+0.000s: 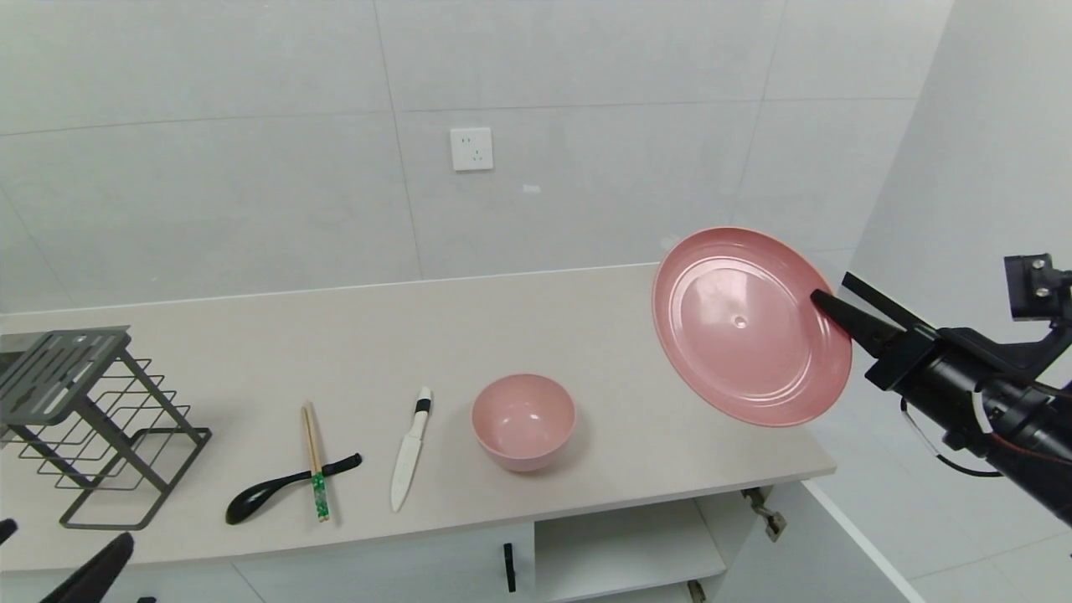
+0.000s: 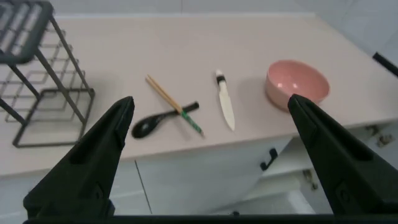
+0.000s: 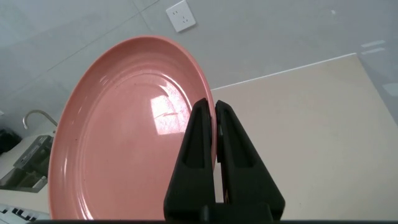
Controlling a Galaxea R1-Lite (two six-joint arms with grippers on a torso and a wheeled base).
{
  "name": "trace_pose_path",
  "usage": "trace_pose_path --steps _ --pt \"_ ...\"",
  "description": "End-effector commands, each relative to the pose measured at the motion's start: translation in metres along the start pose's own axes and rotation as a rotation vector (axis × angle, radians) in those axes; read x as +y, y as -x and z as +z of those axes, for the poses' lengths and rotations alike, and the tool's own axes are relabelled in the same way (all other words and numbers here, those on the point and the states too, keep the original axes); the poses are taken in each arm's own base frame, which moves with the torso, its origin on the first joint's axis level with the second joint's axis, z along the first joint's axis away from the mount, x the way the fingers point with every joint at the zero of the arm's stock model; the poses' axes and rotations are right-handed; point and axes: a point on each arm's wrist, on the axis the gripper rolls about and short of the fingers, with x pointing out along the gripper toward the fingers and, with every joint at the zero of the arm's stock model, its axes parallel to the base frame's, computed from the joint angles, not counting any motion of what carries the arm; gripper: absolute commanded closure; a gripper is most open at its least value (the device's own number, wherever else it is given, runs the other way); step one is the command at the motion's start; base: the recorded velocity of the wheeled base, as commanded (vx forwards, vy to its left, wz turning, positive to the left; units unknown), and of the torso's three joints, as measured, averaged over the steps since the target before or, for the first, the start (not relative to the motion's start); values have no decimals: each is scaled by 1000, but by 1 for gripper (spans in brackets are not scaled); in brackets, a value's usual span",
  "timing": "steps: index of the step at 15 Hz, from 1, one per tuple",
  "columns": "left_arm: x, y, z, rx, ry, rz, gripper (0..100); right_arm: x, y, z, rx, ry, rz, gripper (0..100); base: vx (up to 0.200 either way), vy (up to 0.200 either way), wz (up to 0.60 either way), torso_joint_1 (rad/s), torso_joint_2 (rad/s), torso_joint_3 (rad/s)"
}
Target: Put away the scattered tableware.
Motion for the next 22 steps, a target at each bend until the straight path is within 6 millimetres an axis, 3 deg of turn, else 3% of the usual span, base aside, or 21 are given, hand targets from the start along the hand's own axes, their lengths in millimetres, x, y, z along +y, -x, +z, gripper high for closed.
trace_pose_path --steps 1,5,10,15,20,22 --pt "1 -27 -3 200 4 -11 0 -1 0 -1 3 1 -3 100 0 0 0 0 0 0" --pt "-6 -63 4 339 9 -163 0 -1 1 -3 12 0 -7 100 0 0 0 0 0 0" --pt "-12 -119 3 378 27 -181 0 -2 7 -6 27 -3 -19 100 0 0 0 0 0 0" --pt "-36 -179 -4 414 69 -171 0 -3 8 -5 23 27 -22 100 0 0 0 0 0 0" --pt "-52 -210 -1 404 70 -207 0 -3 7 -5 24 27 -22 100 0 0 0 0 0 0" --pt "-62 -224 3 321 104 -244 0 -3 7 -4 21 28 -22 100 0 0 0 0 0 0"
